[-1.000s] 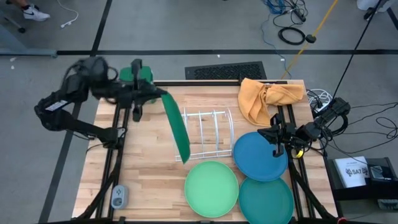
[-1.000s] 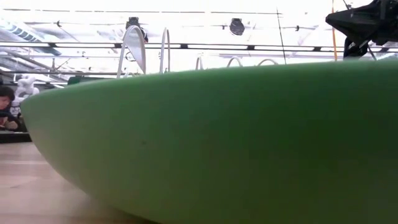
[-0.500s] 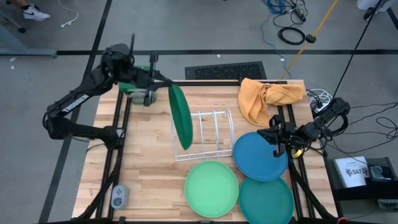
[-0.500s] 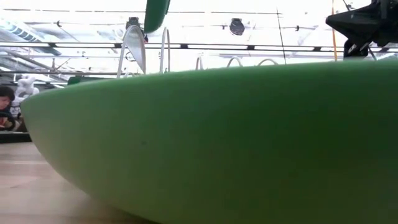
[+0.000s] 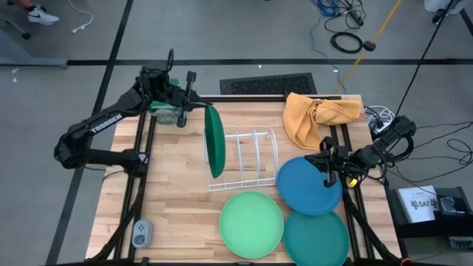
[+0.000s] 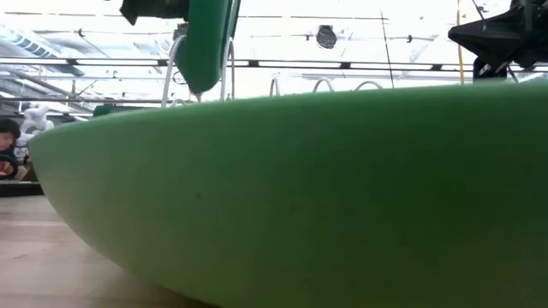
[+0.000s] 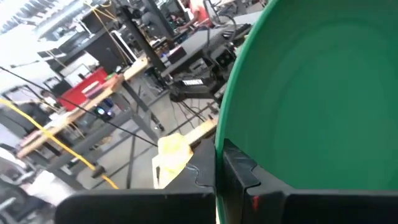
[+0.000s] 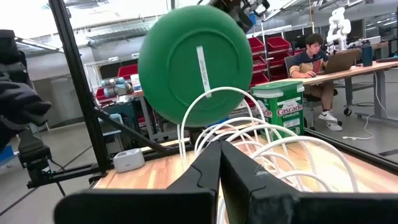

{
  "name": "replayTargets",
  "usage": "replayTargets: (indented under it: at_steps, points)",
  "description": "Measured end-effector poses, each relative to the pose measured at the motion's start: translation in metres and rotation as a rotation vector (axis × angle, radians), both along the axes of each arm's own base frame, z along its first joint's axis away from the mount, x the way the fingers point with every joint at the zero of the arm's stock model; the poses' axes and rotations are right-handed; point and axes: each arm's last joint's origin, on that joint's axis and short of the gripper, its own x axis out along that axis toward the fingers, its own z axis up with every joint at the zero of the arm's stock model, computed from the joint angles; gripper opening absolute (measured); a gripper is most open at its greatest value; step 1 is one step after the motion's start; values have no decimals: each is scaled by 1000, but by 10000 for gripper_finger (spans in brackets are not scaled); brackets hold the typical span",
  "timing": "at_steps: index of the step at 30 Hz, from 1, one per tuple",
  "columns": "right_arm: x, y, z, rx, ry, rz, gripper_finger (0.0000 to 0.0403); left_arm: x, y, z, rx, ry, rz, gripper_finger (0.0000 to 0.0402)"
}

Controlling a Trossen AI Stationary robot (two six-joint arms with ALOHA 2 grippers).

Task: Sort dishes
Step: Put the green plate in the dish rack

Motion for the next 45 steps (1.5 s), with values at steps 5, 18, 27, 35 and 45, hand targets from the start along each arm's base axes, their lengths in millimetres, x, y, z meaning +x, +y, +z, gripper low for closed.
replayTargets:
  at_steps: [5,18,27,35,45]
  points:
    - [0,0,0,-3,5,0,4,-1,3,-18,-43,28,15,0]
    - [0,0,-2,-10,17,-6,4,-2,6,-47,-204,168,192,42]
    - [0,0,-2,-11,17,-5,4,-6,5,-58,-289,284,262,126]
    - [0,0,-2,-11,17,-5,4,-5,2,-61,-483,333,295,154]
    - [0,0,-2,-11,17,-5,4,7,-19,-64,-512,401,226,183]
